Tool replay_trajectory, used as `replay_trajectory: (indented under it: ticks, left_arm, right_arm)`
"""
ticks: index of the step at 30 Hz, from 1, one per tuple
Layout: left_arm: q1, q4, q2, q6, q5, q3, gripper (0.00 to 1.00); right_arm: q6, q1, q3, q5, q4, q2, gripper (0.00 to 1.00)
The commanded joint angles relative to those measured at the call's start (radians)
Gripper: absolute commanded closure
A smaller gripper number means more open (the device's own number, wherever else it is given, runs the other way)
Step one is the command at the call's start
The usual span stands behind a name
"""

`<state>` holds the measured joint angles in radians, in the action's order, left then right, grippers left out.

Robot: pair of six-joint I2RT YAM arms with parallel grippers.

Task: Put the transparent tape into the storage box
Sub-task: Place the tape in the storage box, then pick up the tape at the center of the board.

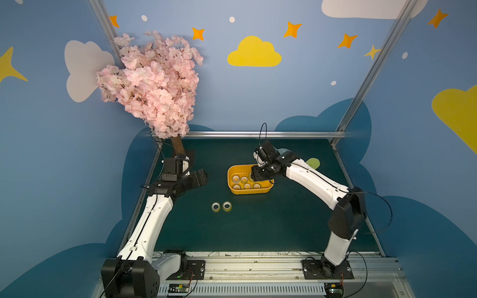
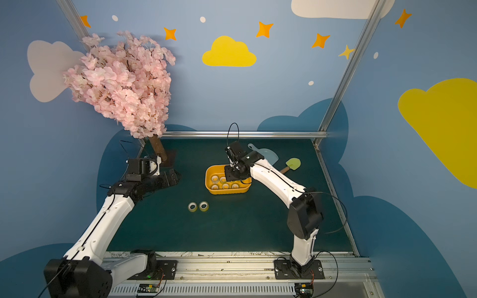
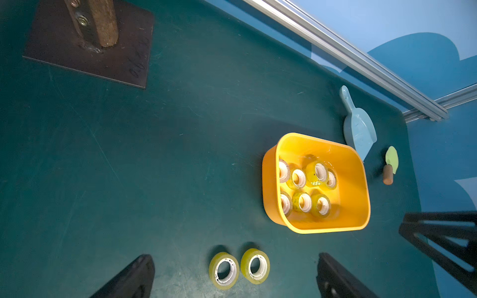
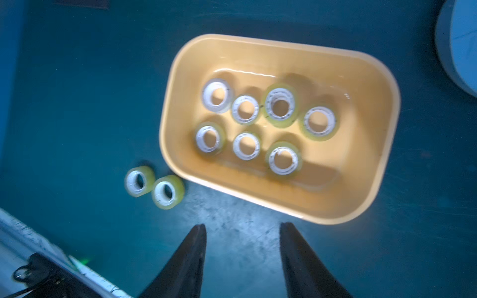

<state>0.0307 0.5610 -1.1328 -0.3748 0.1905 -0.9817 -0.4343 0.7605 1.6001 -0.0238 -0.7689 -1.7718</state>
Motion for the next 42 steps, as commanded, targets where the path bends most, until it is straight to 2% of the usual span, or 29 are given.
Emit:
replay_trajectory:
  ticks: [1, 3, 6, 9, 11, 13, 23, 35, 42]
  left_arm:
    - [0.003, 0.053, 0.053, -0.009, 0.111, -0.006, 0.0]
    - [0.002, 0.089, 0.074, 0.008, 0.13, 0.013, 0.0]
    - [0.002, 0.104, 0.096, 0.017, 0.104, 0.065, 0.0]
    - [0.002, 0.107, 0.103, -0.012, 0.081, 0.082, 0.0]
    - [0.003, 0.108, 0.116, 0.007, 0.106, 0.079, 0.0]
    - [0.002, 0.092, 0.14, -0.019, 0.065, 0.103, 0.0]
    - [0.003, 0.074, 0.206, -0.024, 0.011, 0.121, 0.0]
    - [-0.005, 0.068, 0.19, -0.017, 0.018, 0.112, 0.0]
    - [-0.015, 0.06, 0.188, -0.019, 0.027, 0.112, 0.0]
  right_arm:
    - [-0.083, 0.053, -0.168, -0.065, 0.17, 0.031, 0.48]
    - [-0.127, 0.087, -0.222, -0.107, 0.243, 0.023, 0.48]
    - [-0.18, 0.145, -0.236, -0.094, 0.284, -0.024, 0.48]
    - [-0.22, 0.196, -0.174, -0.078, 0.264, -0.12, 0.48]
    - [-0.226, 0.223, -0.113, -0.058, 0.23, -0.185, 0.48]
    - [-0.23, 0.239, -0.068, -0.031, 0.206, -0.232, 0.48]
    - [-0.201, 0.256, 0.118, 0.024, 0.085, -0.407, 0.47]
    - [-0.207, 0.264, 0.114, 0.061, 0.055, -0.465, 0.49]
    - [-0.214, 0.255, 0.02, 0.112, 0.037, -0.424, 0.57]
